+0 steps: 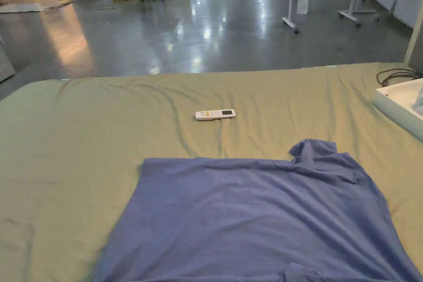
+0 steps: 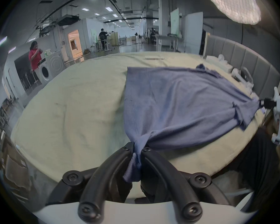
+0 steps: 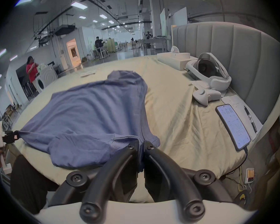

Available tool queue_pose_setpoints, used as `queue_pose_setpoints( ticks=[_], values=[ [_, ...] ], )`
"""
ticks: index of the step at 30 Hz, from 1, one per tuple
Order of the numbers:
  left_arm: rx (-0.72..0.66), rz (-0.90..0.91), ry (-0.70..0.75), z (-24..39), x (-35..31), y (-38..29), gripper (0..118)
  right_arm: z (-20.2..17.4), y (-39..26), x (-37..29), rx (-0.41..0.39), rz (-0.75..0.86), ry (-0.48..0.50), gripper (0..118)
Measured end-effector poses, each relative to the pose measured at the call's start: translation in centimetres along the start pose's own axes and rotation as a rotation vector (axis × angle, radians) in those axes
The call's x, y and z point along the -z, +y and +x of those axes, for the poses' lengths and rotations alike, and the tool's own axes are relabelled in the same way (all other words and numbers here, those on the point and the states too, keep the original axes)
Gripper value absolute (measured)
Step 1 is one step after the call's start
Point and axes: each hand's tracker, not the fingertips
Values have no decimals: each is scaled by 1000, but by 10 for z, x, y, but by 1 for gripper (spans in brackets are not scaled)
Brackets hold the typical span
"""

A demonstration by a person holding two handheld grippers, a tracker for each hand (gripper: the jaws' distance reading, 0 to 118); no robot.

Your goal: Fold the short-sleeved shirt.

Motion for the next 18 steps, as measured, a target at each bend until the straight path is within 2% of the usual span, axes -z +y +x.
queue_pose_setpoints(
  ticks=[2, 8, 13, 18],
  values=[
    [8, -14, -16, -5, 10, 18, 8, 1, 13, 11, 38, 0, 19, 6],
    [-31, -20, -36, -18, 74, 99, 8, -3, 87, 70, 52, 5, 25, 6],
    [-30, -91, -12, -21, 153, 160, 8, -6, 143, 145, 121, -64, 5, 6],
    [-103, -210, -29, -20, 229, 178, 8, -11, 150, 211, 111, -194, -55, 6]
  ],
)
